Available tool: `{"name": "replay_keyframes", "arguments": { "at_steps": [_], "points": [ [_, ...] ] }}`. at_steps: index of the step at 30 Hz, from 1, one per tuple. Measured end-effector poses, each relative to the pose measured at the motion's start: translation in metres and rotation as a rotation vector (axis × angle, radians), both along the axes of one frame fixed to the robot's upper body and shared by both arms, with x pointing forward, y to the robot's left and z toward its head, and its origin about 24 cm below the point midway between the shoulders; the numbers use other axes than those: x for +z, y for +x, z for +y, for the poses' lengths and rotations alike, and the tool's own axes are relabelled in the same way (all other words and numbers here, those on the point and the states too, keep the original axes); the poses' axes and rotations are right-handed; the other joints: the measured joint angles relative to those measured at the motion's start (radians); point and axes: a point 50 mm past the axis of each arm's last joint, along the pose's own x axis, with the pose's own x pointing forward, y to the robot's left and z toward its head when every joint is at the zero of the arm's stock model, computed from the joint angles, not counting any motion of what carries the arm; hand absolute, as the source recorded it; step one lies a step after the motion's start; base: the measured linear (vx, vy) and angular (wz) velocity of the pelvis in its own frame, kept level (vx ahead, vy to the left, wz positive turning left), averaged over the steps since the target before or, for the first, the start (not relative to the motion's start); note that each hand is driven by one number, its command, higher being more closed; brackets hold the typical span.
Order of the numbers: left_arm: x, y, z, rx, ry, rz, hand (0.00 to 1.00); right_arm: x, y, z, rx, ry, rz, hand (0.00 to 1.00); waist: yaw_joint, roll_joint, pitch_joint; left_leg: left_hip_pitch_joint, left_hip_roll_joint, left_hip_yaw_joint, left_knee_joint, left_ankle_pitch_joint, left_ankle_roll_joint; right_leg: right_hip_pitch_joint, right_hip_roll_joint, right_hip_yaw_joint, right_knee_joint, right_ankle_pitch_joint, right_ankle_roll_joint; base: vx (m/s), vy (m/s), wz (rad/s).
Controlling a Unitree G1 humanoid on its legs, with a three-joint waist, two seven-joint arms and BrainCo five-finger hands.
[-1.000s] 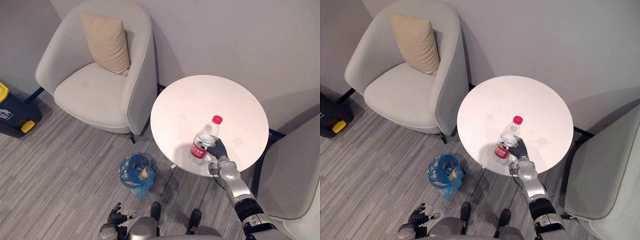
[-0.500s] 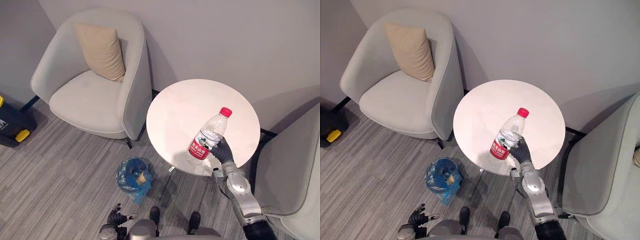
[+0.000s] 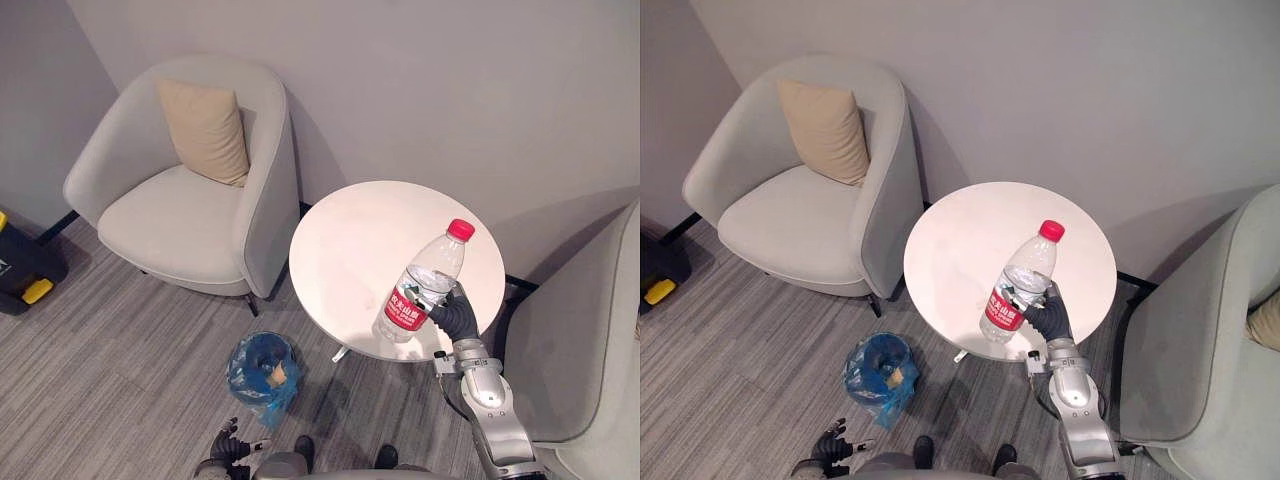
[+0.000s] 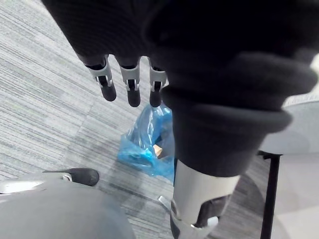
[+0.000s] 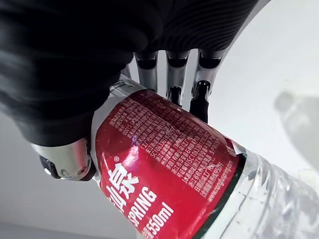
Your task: Gather rubbish on tea table into small bin, then transfer packed bag to large trash can.
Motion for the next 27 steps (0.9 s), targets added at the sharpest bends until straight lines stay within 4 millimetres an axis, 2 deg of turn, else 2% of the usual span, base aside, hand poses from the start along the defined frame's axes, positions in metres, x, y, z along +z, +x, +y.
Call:
{"name": "replay_keyframes", "arguments": {
  "at_steps": [4,7,8,9,10,11,12,15,16,17,19,20,22,24,26,27],
  "points": [
    [-0.001,-0.001,0.0,0.0,-0.001,0.004,0.0,-0.003,-0.004,-0.002,-0.01,-0.005,0.014,1.0,-0.001,0.008,0.001,-0.052,-0.004,-0.059,0.039,0.002,-0.003,0.005,-0.002,-0.06,-0.002,-0.004,-0.001,-0.09,-0.034,0.49],
    [-0.001,-0.001,-0.004,-0.009,-0.008,0.004,0.0,-0.002,-0.002,-0.004,-0.01,-0.021,0.008,1.0,0.002,0.03,0.01,-0.12,-0.01,-0.091,0.078,-0.001,-0.001,-0.029,-0.017,-0.132,0.064,-0.045,-0.012,-0.09,-0.005,0.73],
    [-0.002,-0.002,-0.005,0.001,-0.015,0.004,0.0,-0.002,-0.002,-0.004,-0.018,-0.022,0.007,1.0,0.003,0.034,0.014,-0.124,0.005,-0.038,0.075,-0.023,0.025,-0.03,-0.018,-0.156,0.075,-0.048,-0.01,-0.07,0.002,0.71],
    [-0.002,-0.002,-0.005,0.008,-0.014,0.004,0.0,0.0,0.0,-0.005,-0.02,-0.028,0.0,1.0,0.003,0.037,0.012,-0.13,0.038,0.095,0.072,-0.037,0.068,-0.029,-0.03,-0.188,0.081,-0.051,-0.007,-0.02,-0.001,0.9],
    [-0.002,-0.002,-0.007,0.012,-0.013,0.004,0.0,0.004,0.004,-0.006,-0.019,-0.039,-0.019,1.0,0.0,0.04,0.011,-0.133,0.067,0.202,0.067,-0.039,0.08,-0.03,-0.049,-0.222,0.084,-0.051,-0.007,0.01,0.02,0.84],
    [-0.002,-0.003,-0.008,0.015,-0.013,0.005,0.0,0.005,0.008,-0.007,-0.022,-0.044,-0.028,1.0,0.0,0.042,0.011,-0.136,0.081,0.25,0.07,-0.039,0.08,-0.032,-0.054,-0.234,0.087,-0.051,-0.007,0.05,0.086,0.67],
    [-0.003,-0.003,-0.009,0.018,-0.015,0.007,0.0,0.006,0.014,-0.008,-0.031,-0.052,-0.035,1.0,-0.001,0.056,0.009,-0.142,0.108,0.318,0.09,-0.036,0.083,-0.035,-0.063,-0.252,0.109,-0.062,-0.005,0.04,0.091,0.47],
    [-0.003,-0.002,-0.011,0.021,-0.015,0.002,0.0,0.007,0.02,-0.01,-0.043,-0.083,-0.042,1.0,0.001,0.059,0.007,-0.159,0.114,0.37,0.112,-0.006,0.09,-0.045,-0.09,-0.283,0.162,-0.089,0.012,0.05,0.088,0.4],
    [-0.003,-0.002,-0.01,0.021,-0.01,0.001,0.0,0.008,0.02,-0.01,-0.041,-0.089,-0.045,1.0,-0.001,0.059,0.007,-0.159,0.107,0.385,0.104,-0.006,0.09,-0.05,-0.098,-0.29,0.17,-0.094,0.02,0.06,0.081,0.29],
    [-0.003,-0.003,-0.009,0.026,-0.001,0.002,0.0,0.008,0.02,-0.012,-0.044,-0.094,-0.046,1.0,-0.001,0.057,0.007,-0.158,0.097,0.382,0.066,0.023,0.049,-0.062,-0.109,-0.299,0.178,-0.095,0.028,0.05,0.071,0.29],
    [-0.002,-0.002,-0.008,0.025,0.004,0.0,0.0,0.008,0.02,-0.012,-0.049,-0.095,-0.045,1.0,-0.003,0.056,0.008,-0.156,0.08,0.374,0.036,0.04,0.035,-0.068,-0.12,-0.309,0.181,-0.094,0.034,0.06,0.091,0.26],
    [-0.002,-0.002,-0.006,0.024,0.01,-0.003,0.0,0.008,0.02,-0.012,-0.049,-0.1,-0.045,1.0,-0.003,0.046,0.014,-0.158,0.063,0.363,0.02,0.056,0.036,-0.076,-0.135,-0.318,0.191,-0.097,0.041,0.09,0.117,0.35],
    [0.0,0.0,-0.002,0.022,0.02,-0.012,0.0,0.008,0.021,-0.012,-0.049,-0.099,-0.044,1.0,-0.002,0.028,0.025,-0.17,0.036,0.347,0.037,0.049,0.044,-0.097,-0.178,-0.324,0.251,-0.124,0.063,0.12,0.119,0.4],
    [0.002,0.004,0.002,0.017,0.031,-0.029,0.0,0.007,0.022,-0.011,-0.049,-0.094,-0.039,1.0,-0.005,0.004,0.041,-0.184,-0.004,0.324,0.11,0.002,0.065,-0.122,-0.27,-0.31,0.397,-0.178,0.074,0.14,0.153,0.49],
    [0.003,0.004,0.004,0.016,0.037,-0.031,0.0,0.005,0.023,-0.007,-0.045,-0.08,-0.028,1.0,-0.005,-0.007,0.049,-0.188,-0.03,0.298,0.18,-0.048,0.079,-0.136,-0.326,-0.262,0.516,-0.192,0.052,0.11,0.15,0.44],
    [0.003,0.004,0.005,0.016,0.04,-0.033,0.0,0.004,0.023,-0.005,-0.038,-0.076,-0.026,1.0,-0.005,-0.013,0.052,-0.187,-0.039,0.28,0.202,-0.068,0.088,-0.156,-0.337,-0.205,0.575,-0.191,0.012,0.1,0.113,0.41]
  ]
}}
